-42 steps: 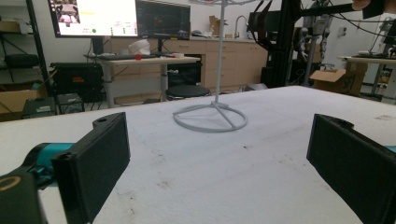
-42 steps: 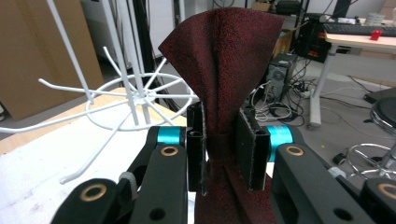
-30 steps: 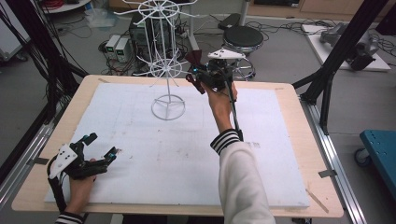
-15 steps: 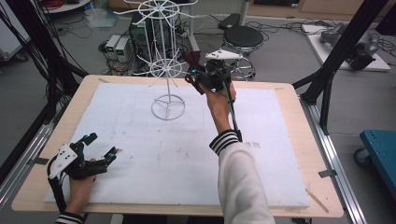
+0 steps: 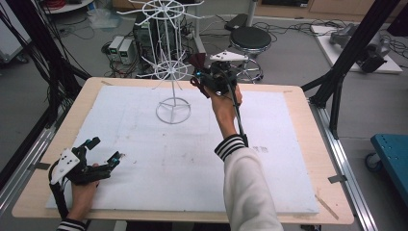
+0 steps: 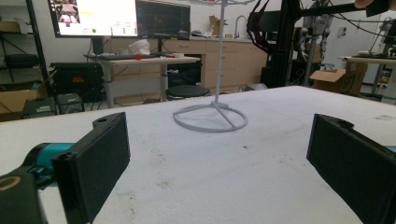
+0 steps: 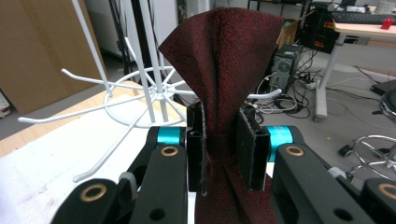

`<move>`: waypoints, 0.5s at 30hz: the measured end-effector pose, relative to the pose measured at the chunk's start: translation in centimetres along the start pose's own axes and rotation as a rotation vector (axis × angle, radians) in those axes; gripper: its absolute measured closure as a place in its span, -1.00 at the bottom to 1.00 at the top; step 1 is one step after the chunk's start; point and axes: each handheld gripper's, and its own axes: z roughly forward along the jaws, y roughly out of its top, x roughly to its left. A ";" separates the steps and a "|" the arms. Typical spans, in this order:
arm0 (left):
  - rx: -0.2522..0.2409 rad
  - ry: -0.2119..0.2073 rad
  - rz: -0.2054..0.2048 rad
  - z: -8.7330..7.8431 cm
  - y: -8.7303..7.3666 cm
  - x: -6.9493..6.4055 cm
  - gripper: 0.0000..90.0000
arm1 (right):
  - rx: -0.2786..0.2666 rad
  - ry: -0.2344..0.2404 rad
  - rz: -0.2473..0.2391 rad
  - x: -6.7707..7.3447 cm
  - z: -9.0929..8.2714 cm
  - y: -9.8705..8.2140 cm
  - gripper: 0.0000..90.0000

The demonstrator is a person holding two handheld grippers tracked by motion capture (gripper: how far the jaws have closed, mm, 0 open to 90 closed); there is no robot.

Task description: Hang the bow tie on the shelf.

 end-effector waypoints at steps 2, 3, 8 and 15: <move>-0.001 0.000 -0.001 0.0 0.0 0.0 -0.86 | -0.001 0.003 -0.002 0.1 -0.1 0.0 0.69; 0.000 0.000 0.000 0.0 0.0 0.0 -0.86 | -0.002 0.007 0.001 0.2 -0.1 0.1 0.69; -0.003 0.000 0.001 0.0 0.0 0.0 -0.86 | -0.003 0.012 0.015 0.7 -0.2 0.1 0.68; -0.003 0.000 -0.001 0.0 0.0 0.0 -0.86 | -0.005 0.031 0.036 1.5 0.0 0.2 0.68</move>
